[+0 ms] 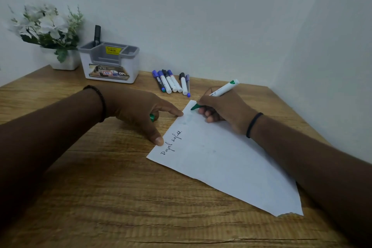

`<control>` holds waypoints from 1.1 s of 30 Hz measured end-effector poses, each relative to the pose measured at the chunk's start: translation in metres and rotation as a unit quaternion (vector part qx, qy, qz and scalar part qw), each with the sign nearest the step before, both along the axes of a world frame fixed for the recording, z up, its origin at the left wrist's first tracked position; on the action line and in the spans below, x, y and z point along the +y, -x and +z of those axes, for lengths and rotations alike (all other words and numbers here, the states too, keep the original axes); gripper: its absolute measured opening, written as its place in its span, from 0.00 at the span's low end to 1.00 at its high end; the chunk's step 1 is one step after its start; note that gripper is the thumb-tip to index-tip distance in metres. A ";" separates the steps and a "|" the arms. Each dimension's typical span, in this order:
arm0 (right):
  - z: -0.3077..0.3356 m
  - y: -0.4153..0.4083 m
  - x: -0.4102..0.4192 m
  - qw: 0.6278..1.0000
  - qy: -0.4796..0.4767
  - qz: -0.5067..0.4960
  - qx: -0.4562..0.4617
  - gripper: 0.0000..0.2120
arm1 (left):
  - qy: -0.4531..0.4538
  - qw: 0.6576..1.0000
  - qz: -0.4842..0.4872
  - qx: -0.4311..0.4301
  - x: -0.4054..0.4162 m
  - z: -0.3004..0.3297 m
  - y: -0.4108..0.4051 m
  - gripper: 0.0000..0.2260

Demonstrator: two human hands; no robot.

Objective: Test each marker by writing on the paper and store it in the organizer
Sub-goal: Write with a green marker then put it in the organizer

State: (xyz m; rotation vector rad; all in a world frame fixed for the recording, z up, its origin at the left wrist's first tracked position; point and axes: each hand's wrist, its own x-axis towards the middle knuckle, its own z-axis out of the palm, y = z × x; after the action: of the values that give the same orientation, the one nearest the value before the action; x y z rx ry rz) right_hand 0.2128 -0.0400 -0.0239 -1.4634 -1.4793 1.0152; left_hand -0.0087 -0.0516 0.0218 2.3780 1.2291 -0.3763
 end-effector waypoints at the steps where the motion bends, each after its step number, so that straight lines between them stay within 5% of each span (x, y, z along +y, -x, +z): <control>1: 0.000 0.000 0.001 1.000 0.001 -0.006 0.007 0.07 | 0.000 1.000 0.001 0.001 0.000 0.000 0.000 0.37; 33: 0.002 -0.003 0.001 0.998 0.008 -0.066 0.017 0.05 | 0.001 1.000 0.000 -0.009 -0.002 0.002 -0.002 0.37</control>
State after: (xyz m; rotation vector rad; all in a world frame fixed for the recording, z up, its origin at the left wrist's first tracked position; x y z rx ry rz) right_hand 0.2159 -0.0386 -0.0222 -1.5268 -1.3357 0.9686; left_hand -0.0064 -0.0539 0.0237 2.3743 1.2201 -0.3549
